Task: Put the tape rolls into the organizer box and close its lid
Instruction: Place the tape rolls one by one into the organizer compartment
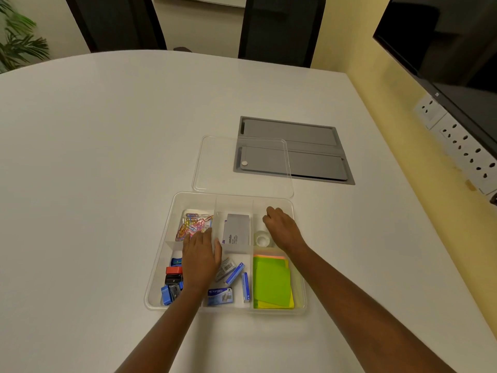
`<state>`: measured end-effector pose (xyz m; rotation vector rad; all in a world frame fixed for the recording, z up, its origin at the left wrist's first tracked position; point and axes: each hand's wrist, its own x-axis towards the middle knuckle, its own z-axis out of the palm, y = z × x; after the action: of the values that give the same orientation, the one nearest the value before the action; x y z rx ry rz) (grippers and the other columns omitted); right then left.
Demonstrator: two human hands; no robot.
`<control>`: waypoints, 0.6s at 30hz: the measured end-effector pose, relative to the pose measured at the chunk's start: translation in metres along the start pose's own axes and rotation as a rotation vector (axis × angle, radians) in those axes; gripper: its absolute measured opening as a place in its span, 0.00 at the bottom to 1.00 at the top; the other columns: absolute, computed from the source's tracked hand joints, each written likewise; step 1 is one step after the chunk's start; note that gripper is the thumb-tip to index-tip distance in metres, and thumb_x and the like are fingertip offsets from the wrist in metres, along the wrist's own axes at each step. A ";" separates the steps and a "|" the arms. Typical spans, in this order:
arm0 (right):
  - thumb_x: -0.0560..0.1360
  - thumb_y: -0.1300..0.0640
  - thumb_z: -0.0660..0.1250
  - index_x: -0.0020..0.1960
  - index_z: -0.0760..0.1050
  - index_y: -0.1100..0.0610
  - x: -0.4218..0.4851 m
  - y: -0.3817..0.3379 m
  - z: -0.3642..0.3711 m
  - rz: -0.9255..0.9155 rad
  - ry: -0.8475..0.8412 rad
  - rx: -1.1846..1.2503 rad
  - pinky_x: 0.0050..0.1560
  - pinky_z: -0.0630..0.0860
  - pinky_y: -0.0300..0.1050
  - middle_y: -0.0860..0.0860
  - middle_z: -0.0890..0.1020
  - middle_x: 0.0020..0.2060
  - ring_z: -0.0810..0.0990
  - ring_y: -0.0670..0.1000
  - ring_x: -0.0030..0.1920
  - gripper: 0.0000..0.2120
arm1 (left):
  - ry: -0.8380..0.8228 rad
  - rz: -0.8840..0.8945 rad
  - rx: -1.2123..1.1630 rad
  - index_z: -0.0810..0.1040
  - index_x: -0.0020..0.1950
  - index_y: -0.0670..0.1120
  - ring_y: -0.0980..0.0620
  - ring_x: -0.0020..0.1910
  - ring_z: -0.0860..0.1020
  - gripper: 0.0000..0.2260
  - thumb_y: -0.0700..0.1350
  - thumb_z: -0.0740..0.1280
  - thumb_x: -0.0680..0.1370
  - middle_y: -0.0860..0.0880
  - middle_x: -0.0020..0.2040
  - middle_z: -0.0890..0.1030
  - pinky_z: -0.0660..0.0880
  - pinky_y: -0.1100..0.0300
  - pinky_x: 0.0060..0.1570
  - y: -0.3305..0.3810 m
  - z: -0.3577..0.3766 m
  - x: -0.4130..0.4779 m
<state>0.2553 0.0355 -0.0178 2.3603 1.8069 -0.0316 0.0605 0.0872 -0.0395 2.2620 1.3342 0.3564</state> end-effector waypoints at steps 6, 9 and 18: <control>0.74 0.66 0.67 0.57 0.75 0.64 0.000 0.001 -0.003 0.015 0.078 0.052 0.49 0.76 0.46 0.60 0.79 0.55 0.77 0.56 0.53 0.12 | -0.011 -0.002 -0.005 0.69 0.65 0.40 0.43 0.63 0.73 0.25 0.51 0.47 0.75 0.40 0.61 0.77 0.57 0.48 0.73 0.000 0.000 0.001; 0.79 0.60 0.60 0.63 0.72 0.61 -0.011 0.005 -0.004 0.111 0.187 0.279 0.56 0.74 0.49 0.59 0.76 0.61 0.74 0.58 0.59 0.14 | -0.019 -0.007 -0.014 0.67 0.66 0.41 0.43 0.66 0.70 0.22 0.51 0.49 0.77 0.40 0.64 0.75 0.57 0.48 0.74 -0.001 0.001 0.001; 0.80 0.61 0.57 0.75 0.52 0.60 -0.070 -0.012 0.016 0.509 0.292 0.884 0.70 0.67 0.48 0.57 0.59 0.75 0.62 0.56 0.73 0.26 | 0.032 0.021 -0.020 0.52 0.74 0.46 0.45 0.76 0.51 0.23 0.50 0.50 0.80 0.43 0.77 0.54 0.48 0.51 0.75 -0.017 -0.015 0.001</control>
<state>0.2265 -0.0303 -0.0271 3.5423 1.3800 -0.5465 0.0419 0.0995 -0.0356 2.2641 1.3175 0.4136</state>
